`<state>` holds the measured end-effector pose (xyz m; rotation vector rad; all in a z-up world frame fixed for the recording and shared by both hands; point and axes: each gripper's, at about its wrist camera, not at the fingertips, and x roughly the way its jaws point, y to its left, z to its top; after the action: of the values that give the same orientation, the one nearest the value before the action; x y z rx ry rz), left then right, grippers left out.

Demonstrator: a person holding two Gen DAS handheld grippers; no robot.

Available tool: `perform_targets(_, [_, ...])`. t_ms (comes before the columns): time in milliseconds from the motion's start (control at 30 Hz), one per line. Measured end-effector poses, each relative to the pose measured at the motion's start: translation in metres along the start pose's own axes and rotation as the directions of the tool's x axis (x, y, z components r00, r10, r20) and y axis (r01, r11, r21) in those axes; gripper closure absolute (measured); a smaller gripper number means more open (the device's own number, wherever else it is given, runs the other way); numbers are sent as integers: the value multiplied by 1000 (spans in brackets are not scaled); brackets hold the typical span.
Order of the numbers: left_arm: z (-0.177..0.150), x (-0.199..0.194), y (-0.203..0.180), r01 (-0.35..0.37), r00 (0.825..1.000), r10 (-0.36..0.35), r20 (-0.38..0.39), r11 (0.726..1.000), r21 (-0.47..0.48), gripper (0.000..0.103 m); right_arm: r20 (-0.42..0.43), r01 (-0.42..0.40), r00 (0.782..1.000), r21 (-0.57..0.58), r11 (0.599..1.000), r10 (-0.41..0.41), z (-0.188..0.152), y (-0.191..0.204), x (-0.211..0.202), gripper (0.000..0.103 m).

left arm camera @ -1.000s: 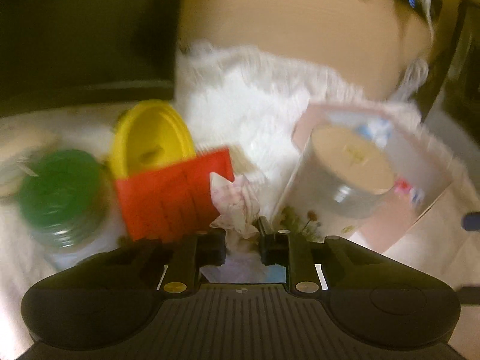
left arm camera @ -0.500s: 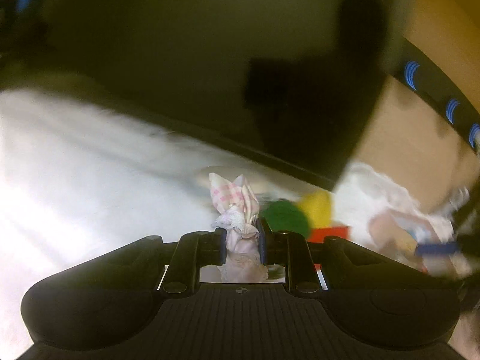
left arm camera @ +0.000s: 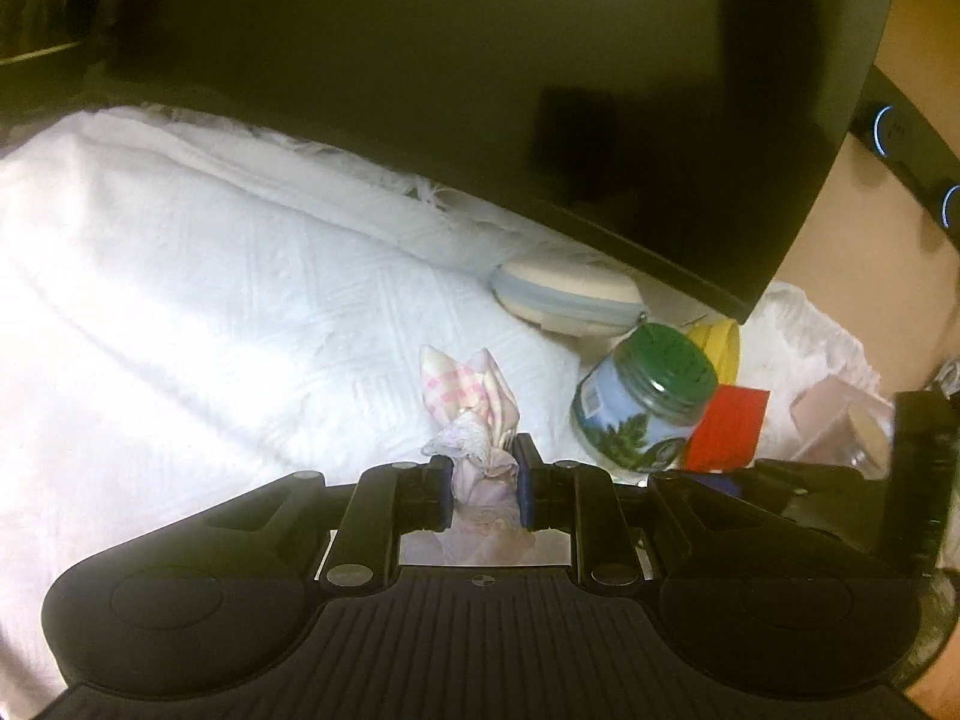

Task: Organize soft objects
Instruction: 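Grasp the pink checked cloth bundle with the left tool while the right tool grasps the wrapped candy, then carry the cloth bundle and candy into the pink box and release both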

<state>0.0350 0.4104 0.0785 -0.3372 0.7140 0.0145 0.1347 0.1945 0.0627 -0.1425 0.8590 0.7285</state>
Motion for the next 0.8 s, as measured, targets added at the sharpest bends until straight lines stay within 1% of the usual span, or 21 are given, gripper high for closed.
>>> perform_targets(67, [1, -1, 1, -8, 1000, 8, 0, 1000, 0, 81, -11, 3, 1000, -33, 999, -3, 1, 2, -1, 59])
perform_targets(100, [3, -2, 1, -9, 1000, 9, 3, 1000, 0, 81, -32, -19, 999, -26, 999, 19, 3, 1, -5, 84])
perform_targets(133, [5, -3, 1, -8, 1000, 8, 6, 1000, -2, 81, -38, -40, 999, -13, 999, 39, 4, -1, -13, 86])
perform_targets(233, [16, -6, -8, 8, 1000, -8, 29, 1000, -2, 81, 4, -45, 999, -30, 999, 45, 5, 0, -48, 86])
perform_targets(300, [28, -8, -19, 25, 999, -26, 44, 1000, 11, 81, 42, -44, 998, -37, 998, 45, 8, -4, -80, 86])
perform_targets(367, [46, -10, -34, 56, 996, -58, 65, 998, 28, 81, 95, -37, 995, -38, 999, 41, 15, -11, -112, 86])
perform_targets(467, [77, -12, -68, 102, 987, -111, 114, 991, 88, 81, 189, 6, 982, -26, 1000, -1, 28, -27, -162, 86])
perform_targets(567, [103, -9, -109, 153, 974, -177, 142, 975, 161, 80, 266, 86, 960, 7, 996, -85, 36, -52, -203, 86])
perform_targets(633, [117, -4, -140, 197, 964, -227, 141, 959, 203, 80, 304, 152, 940, 37, 988, -156, 36, -72, -224, 86])
perform_targets(733, [129, 10, -190, 291, 939, -327, 108, 921, 258, 80, 339, 269, 896, 95, 958, -285, 26, -107, -249, 86])
perform_targets(800, [130, 22, -221, 348, 924, -377, 64, 898, 268, 80, 324, 294, 887, 154, 943, -330, 18, -132, -259, 86])
